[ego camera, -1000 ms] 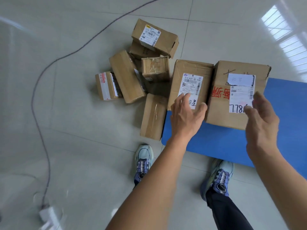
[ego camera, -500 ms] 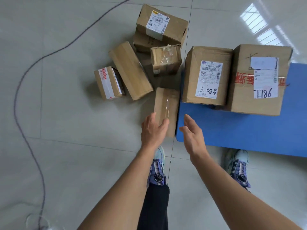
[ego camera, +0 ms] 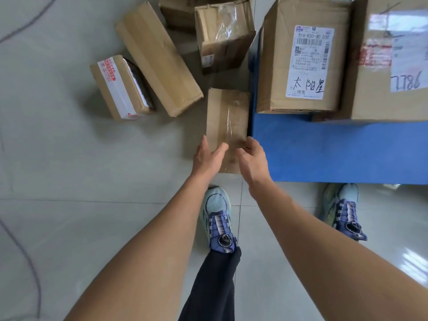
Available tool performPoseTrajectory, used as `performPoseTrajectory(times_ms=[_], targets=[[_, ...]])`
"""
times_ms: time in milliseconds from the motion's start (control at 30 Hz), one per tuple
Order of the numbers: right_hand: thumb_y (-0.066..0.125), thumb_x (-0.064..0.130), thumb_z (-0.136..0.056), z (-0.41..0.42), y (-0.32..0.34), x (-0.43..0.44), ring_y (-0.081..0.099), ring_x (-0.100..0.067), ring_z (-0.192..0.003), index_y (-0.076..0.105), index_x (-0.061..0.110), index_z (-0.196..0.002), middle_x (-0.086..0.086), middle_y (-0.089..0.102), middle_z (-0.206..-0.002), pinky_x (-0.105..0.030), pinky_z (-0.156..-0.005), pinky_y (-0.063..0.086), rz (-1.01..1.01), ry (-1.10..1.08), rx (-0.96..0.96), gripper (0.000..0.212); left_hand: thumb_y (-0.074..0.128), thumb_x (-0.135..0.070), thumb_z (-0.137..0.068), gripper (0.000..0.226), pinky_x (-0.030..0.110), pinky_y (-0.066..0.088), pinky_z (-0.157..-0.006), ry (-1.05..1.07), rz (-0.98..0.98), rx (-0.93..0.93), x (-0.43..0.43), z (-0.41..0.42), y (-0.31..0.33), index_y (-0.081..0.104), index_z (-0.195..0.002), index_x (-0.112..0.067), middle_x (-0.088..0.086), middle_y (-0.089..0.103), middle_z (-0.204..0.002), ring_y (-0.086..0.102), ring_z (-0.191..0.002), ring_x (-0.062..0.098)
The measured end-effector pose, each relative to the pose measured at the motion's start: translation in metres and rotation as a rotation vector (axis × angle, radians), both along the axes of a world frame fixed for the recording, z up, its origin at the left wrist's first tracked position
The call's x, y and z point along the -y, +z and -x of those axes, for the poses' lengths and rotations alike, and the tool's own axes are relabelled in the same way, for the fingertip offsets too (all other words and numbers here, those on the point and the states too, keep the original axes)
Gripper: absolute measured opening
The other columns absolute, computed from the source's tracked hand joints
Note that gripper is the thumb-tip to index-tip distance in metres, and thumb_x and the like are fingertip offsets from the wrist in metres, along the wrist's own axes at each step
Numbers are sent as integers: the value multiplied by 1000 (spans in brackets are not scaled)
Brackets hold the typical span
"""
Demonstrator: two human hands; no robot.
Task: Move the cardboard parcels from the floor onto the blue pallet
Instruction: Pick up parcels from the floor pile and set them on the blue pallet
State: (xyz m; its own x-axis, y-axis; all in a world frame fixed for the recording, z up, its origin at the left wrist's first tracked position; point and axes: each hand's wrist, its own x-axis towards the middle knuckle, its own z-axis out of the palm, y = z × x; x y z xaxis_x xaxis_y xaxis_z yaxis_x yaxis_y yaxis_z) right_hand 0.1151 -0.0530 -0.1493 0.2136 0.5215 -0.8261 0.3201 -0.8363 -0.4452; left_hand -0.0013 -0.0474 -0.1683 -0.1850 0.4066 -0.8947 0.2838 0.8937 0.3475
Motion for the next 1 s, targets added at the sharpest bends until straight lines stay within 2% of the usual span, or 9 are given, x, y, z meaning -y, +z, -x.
performPoseTrajectory(times_ms=[100,300,367,467,533,633,767,867,1000], targets=[[49,24,-97,4,-3,-5,42,-26,-135,33,17,-159,-7,37,-152,-46,-113,40,47,31,14,65,56,-48,-93,87,48,29,-120,57,10,3,0,0,-4,12,-165,-26,5,16,-172,25,-154,30],[46,25,-97,14,-7,-12,28,-33,-134,49,10,-133,-10,36,-143,-45,-107,36,163,95,60,39,55,-53,-94,85,35,29,-101,135,29,76,7,8,-4,13,-164,-34,-2,14,-171,27,-153,24],[47,26,-96,18,-6,-11,30,-31,-132,52,12,-130,-9,37,-141,-42,-102,37,154,89,67,37,55,-53,-93,85,35,29,-99,159,45,93,7,10,-3,13,-164,-34,-2,16,-171,28,-152,24],[51,23,-95,19,-2,-2,42,-27,-131,42,17,-148,-6,41,-147,-44,-109,42,121,18,-10,54,55,-53,-93,86,35,28,-100,192,61,97,9,14,1,11,-164,-35,-2,18,-171,29,-152,27],[54,21,-94,18,5,4,58,-21,-113,36,21,-149,-5,54,-138,-42,-101,50,116,-46,-81,58,55,-54,-93,84,35,30,-102,197,48,88,13,16,10,15,-164,-34,-1,24,-169,33,-150,25],[56,20,-94,16,22,12,62,-16,-100,35,26,-138,1,60,-119,-43,-96,54,92,-66,-118,49,56,-56,-91,75,37,39,-102,222,1,62,21,19,31,30,-158,-33,0,40,-161,44,-140,23],[57,21,-91,19,65,17,62,-16,-104,35,29,-137,2,59,-122,-41,-97,54,54,-65,-173,52,56,-58,-93,66,33,33,-90,264,-57,11,27,23,77,38,-153,-36,-6,48,-151,44,-119,14],[56,29,-85,20,100,14,59,-23,-122,30,30,-154,0,57,-138,-45,-108,48,22,-44,-205,74,55,-65,-84,76,31,32,-93,277,-103,-5,25,25,115,39,-153,-36,-9,49,-151,41,-119,9],[55,25,-95,14,141,-3,58,-15,-122,23,33,-163,10,58,-139,-32,-103,46,-40,-38,-220,76,51,-68,-77,79,21,33,-83,295,-168,-8,10,22,161,42,-150,-38,-23,54,-124,44,-117,7]])
